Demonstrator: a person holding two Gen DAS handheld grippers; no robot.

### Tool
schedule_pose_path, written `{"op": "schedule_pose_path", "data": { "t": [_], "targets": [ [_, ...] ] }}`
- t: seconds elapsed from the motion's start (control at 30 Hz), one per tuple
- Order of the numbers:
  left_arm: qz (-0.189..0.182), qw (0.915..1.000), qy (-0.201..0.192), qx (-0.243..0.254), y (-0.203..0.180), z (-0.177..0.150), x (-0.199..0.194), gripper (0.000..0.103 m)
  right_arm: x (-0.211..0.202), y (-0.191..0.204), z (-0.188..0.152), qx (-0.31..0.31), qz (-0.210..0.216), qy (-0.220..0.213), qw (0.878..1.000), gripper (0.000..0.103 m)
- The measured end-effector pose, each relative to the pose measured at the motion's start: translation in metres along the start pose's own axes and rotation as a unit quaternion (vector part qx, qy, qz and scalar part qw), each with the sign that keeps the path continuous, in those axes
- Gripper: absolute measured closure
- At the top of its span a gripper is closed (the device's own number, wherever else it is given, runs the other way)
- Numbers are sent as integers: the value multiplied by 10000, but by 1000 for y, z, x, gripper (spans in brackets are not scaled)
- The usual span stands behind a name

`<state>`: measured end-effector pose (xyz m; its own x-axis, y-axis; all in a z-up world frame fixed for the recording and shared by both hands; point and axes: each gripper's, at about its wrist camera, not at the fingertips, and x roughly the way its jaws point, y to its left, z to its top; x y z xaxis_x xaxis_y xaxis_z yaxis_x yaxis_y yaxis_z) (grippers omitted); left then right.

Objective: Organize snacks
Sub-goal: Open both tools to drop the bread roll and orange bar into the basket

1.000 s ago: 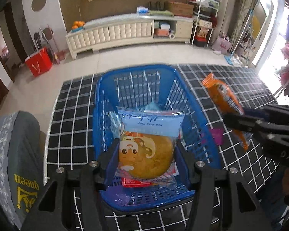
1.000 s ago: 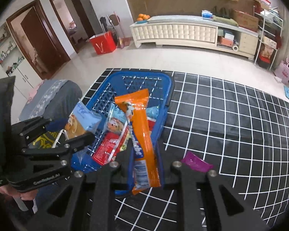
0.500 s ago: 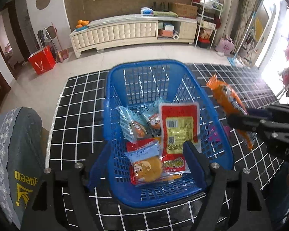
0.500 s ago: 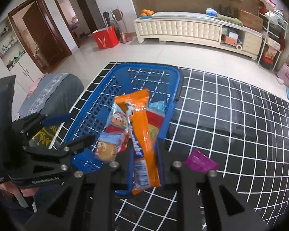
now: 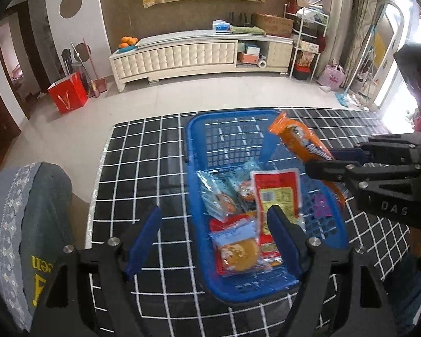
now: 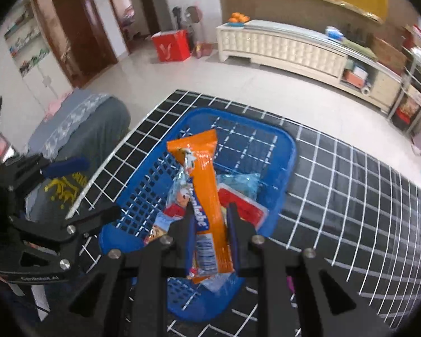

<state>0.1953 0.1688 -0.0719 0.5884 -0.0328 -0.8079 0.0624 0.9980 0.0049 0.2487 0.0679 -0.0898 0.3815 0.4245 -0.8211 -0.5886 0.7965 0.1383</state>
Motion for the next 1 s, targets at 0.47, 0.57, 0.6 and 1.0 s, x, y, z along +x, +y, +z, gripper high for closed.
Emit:
{"op": "schedule_pose_path", "data": {
  "t": [0.47,0.57,0.6,1.0],
  "targets": [
    [-114,9995,230,-178,28,16,49,27,74,6,35,-928,-59,519,9943,78],
    [-78,9995,272,-135,30,20,56,27,84,5,43,-1080,-69,518,9928,78],
    [-59,9995,293,-118,30,21,57,27,86,5,45,-1122,-84,500,9924,78],
    [-124,9994,299,-144,23,19,56,27,73,-11,46,-768,-117,294,9965,18]
  ]
}}
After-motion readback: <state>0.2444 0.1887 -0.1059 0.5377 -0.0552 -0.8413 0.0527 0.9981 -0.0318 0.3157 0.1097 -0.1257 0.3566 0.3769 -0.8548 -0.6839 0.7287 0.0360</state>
